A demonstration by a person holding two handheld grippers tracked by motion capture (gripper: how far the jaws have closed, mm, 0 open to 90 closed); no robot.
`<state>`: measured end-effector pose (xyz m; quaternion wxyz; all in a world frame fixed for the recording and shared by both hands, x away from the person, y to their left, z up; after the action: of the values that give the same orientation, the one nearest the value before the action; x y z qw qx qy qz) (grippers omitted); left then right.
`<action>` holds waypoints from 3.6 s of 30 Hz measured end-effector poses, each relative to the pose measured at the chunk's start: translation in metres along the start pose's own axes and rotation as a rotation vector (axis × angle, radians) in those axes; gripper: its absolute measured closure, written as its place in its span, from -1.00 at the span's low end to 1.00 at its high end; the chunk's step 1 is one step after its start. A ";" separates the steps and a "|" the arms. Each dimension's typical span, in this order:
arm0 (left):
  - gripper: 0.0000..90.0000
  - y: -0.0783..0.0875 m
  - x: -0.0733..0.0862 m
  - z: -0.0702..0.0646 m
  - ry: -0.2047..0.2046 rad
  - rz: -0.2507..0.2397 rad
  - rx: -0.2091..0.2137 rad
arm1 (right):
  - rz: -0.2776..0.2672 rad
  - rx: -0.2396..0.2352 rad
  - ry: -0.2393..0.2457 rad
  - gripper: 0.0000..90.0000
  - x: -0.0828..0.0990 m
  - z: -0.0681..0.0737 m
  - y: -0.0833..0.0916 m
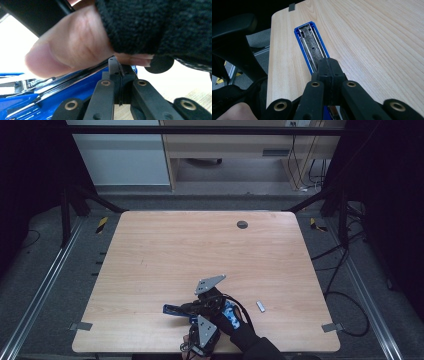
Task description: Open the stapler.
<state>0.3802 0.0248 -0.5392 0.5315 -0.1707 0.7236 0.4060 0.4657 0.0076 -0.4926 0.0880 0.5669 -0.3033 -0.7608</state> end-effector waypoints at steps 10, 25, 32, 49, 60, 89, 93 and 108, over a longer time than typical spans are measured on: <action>0.99 0.000 0.000 0.000 0.000 0.000 0.000 | 0.017 0.011 0.025 1.00 0.001 0.001 -0.005; 0.99 0.000 0.000 0.000 -0.001 0.001 0.001 | 0.092 0.037 0.044 1.00 0.005 0.002 -0.014; 0.97 0.001 0.000 0.001 0.011 -0.002 0.013 | 0.060 0.026 0.035 0.77 0.002 0.001 -0.009; 0.50 0.006 -0.004 0.008 0.047 0.001 0.078 | -0.154 0.307 -0.023 0.10 -0.001 -0.039 0.056; 0.27 0.025 -0.038 0.041 0.023 -0.045 0.098 | -0.162 0.476 -0.066 -0.12 0.012 -0.062 0.095; 0.01 0.049 -0.106 0.149 -0.093 0.030 0.025 | -0.109 0.642 -0.136 0.20 0.046 -0.084 0.154; 0.01 0.060 -0.098 0.161 -0.081 0.038 0.010 | -0.110 0.683 -0.134 0.22 0.048 -0.084 0.157; 0.00 0.120 -0.063 0.216 -0.052 0.076 -0.109 | -0.013 0.793 -0.185 0.22 0.056 -0.087 0.163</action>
<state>0.4588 0.2523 -0.4557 0.5243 -0.1615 0.6922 0.4690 0.4921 -0.1816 -0.4614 -0.1700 0.4881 -0.5763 -0.6330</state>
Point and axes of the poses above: each handheld gripper's, and its own axes: y roughly backward along the jaws, x roughly out of its underside, z roughly to its left, the point moved 4 cm from there along -y, roughly forward along the jaws, and after that the axes turned 7 degrees about x, right-handed, at the moved point
